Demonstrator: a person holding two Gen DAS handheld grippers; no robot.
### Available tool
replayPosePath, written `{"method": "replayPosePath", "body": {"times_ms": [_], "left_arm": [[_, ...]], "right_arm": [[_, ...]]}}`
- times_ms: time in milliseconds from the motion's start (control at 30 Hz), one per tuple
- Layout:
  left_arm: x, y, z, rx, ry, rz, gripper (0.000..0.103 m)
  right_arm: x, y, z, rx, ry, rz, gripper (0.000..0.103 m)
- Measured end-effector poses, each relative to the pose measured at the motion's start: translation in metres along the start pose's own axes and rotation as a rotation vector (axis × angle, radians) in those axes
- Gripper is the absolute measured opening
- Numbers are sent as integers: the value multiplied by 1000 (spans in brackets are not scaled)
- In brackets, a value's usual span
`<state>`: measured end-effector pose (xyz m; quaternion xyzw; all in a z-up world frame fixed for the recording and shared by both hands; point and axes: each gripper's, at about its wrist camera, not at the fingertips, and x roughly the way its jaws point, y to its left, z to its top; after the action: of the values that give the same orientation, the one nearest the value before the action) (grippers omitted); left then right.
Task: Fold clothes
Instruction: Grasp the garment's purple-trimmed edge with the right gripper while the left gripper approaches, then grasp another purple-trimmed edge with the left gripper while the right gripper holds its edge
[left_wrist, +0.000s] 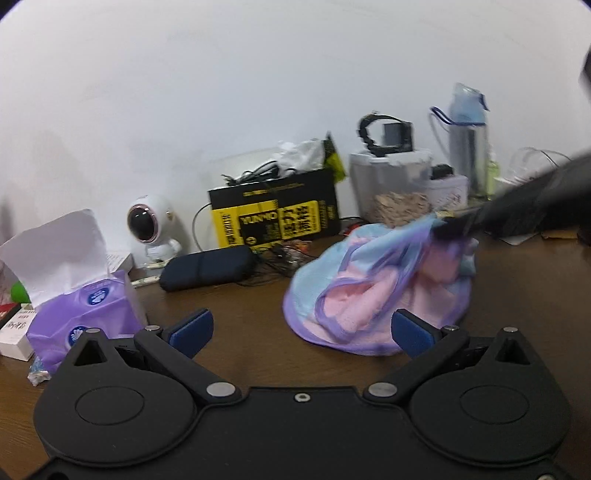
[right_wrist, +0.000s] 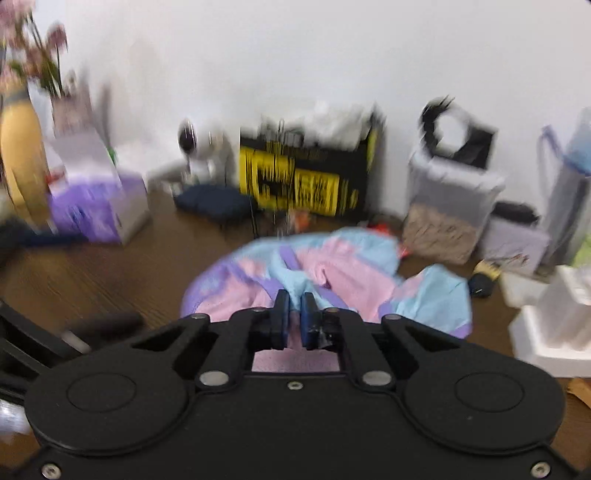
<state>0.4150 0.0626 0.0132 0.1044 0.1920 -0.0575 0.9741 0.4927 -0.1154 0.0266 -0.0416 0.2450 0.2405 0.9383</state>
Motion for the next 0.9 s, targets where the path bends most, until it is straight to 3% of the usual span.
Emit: {"method": "replayPosePath", "body": {"times_ms": [67, 167, 267, 400, 467, 533, 567, 633, 767, 900], "left_arm": [[-8, -12, 1, 18, -14, -36, 103], [-25, -41, -8, 48, -19, -117, 103], [-43, -72, -25, 88, 32, -183, 103], [-78, -101, -47, 117, 102, -259, 103], [-98, -110, -56, 115, 116, -277, 103], [-119, -115, -62, 104, 120, -288, 103], [-127, -115, -64, 97, 118, -281, 103], [-139, -115, -66, 76, 119, -263, 103], [-151, -117, -69, 67, 137, -258, 103], [-154, -115, -76, 130, 169, -167, 103]], "right_arm": [[-49, -5, -6, 25, -68, 24, 8], [-94, -1, -21, 24, -101, 37, 8], [-146, 6, -58, 52, -84, 31, 8], [-211, 0, -124, 184, -16, -41, 9], [-224, -2, -140, 168, 38, -68, 11], [-236, -3, -157, 112, 60, -130, 34], [-241, -2, -161, 72, 56, -160, 39], [-246, 5, -161, 14, 50, -149, 68], [-241, 39, -156, -199, 43, -28, 71], [-216, 51, -151, -251, 71, 21, 57]]}}
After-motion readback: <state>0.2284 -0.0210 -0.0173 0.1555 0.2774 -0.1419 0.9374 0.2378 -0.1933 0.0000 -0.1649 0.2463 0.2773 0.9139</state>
